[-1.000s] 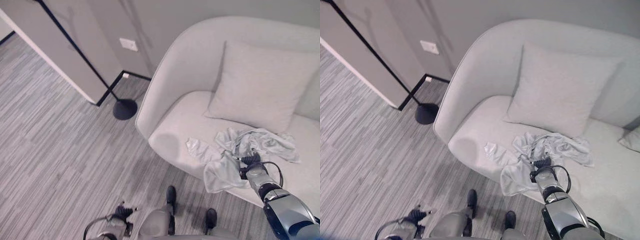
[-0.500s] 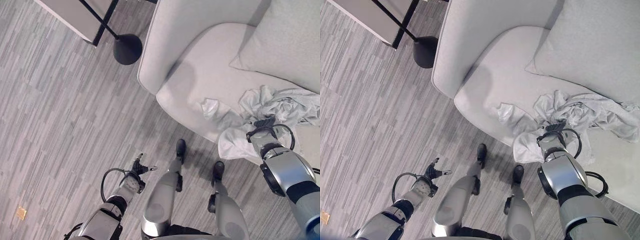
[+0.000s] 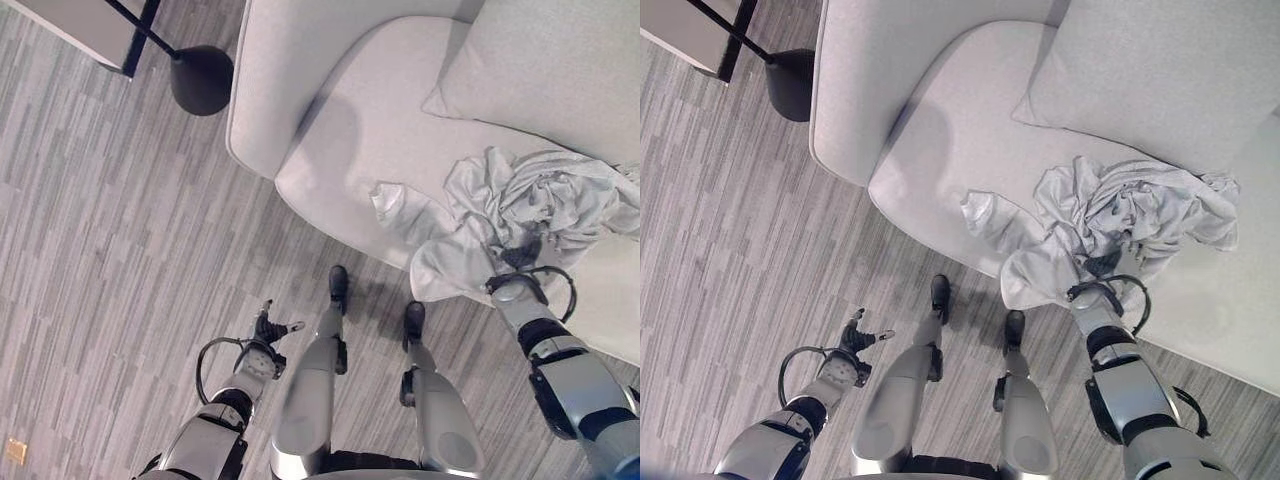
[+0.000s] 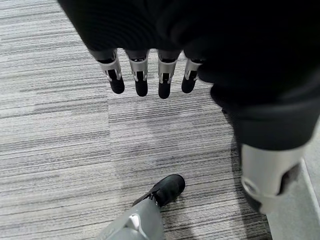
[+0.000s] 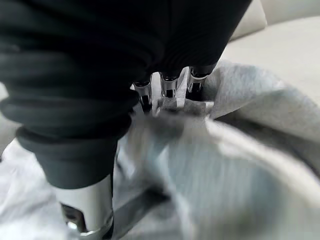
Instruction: Hang the clothes on the sofa on the clothes rack.
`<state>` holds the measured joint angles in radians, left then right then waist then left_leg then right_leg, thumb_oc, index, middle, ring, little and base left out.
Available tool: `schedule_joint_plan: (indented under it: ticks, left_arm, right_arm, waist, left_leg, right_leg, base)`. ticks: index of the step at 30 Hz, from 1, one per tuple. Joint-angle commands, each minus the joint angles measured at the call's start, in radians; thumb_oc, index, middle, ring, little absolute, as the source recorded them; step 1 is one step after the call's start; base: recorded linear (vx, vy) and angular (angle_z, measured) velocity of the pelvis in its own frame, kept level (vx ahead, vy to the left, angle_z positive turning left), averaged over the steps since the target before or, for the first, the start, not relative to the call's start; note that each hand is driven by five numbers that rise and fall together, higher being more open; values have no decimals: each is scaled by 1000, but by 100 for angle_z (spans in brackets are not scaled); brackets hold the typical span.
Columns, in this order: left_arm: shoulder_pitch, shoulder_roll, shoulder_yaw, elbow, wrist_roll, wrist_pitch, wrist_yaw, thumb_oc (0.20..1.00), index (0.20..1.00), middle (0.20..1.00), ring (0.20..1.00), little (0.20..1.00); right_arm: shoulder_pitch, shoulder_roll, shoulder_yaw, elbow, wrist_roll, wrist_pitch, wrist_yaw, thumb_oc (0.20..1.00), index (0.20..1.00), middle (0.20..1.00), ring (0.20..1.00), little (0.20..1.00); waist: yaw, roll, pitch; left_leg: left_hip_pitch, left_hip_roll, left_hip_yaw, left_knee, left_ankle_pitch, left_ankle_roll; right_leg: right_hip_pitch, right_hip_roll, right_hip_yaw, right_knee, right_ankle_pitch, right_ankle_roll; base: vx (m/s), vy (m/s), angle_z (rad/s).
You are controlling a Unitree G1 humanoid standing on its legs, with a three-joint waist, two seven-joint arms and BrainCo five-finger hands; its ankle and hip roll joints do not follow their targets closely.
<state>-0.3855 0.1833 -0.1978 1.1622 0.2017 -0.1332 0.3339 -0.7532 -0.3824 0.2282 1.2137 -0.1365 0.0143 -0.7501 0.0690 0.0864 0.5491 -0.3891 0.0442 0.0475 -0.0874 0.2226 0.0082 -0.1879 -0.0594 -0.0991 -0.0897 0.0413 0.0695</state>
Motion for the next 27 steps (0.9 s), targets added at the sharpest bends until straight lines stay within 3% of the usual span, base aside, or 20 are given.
schedule_joint_plan:
  ticks: [1,7,8,9,15,23,27]
  left_arm:
    - [19,3,-21,21,37,-4,29,1000,1000,1000,1000,1000]
    - [16,1,-20,52,22,-6,35,1000,1000,1000,1000,1000]
    - [10,4,-27,47,24,-7,36,1000,1000,1000,1000,1000]
    - [5,9,-50,35,32,-7,42,1000,1000,1000,1000,1000]
    - [11,26,-100,-1,43,11,42,1000,1000,1000,1000,1000]
    - [-5,-3,-74,106,-9,22,23,1000,1000,1000,1000,1000]
    - [-10,-5,-61,141,-30,21,5,1000,1000,1000,1000,1000]
  right_arm:
    - [-35,-72,10,-13,-3,-5,-33,1000,1000,1000,1000,1000]
    - [-58,-75,20,52,64,-3,-43,1000,1000,1000,1000,1000]
    - [-82,-70,31,96,91,2,-38,743,743,743,743,743]
    - [-129,-57,25,211,195,1,-11,200,200,200,200,200]
    - [-191,-90,57,335,348,5,40,200,200,200,200,200]
    - [-97,-11,43,332,422,-13,104,200,200,200,200,200]
    - [-37,9,28,190,367,-29,131,200,200,200,200,200]
  waist:
    - [16,34,-29]
    - [14,36,-29]
    - [17,39,-29]
    - [22,51,-29]
    - [42,72,-29]
    - [19,54,-29]
    - [-7,40,-30]
  left_leg:
    - [10,60,-87,0,-136,-86]
    - [-1,55,-90,0,-141,-87]
    - [-4,54,-91,0,-140,-87]
    - [-13,53,-91,0,-138,-89]
    - [-26,53,-80,0,-137,-92]
    - [64,48,-57,0,-139,-86]
    - [157,43,-50,0,-151,-79]
  right_leg:
    - [0,-102,71,2,-16,-26]
    - [-17,-107,77,2,-13,-22]
    - [-21,-108,75,2,-12,-21]
    - [-30,-110,70,2,-10,-21]
    - [-40,-109,60,2,2,-16]
    - [36,-105,64,2,5,-17]
    - [117,-97,61,2,-19,-25]
  base:
    - [-1,6,3]
    - [-1,7,3]
    - [0,0,0]
    - [0,0,0]
    - [0,0,0]
    - [0,0,0]
    - [5,-14,-3]
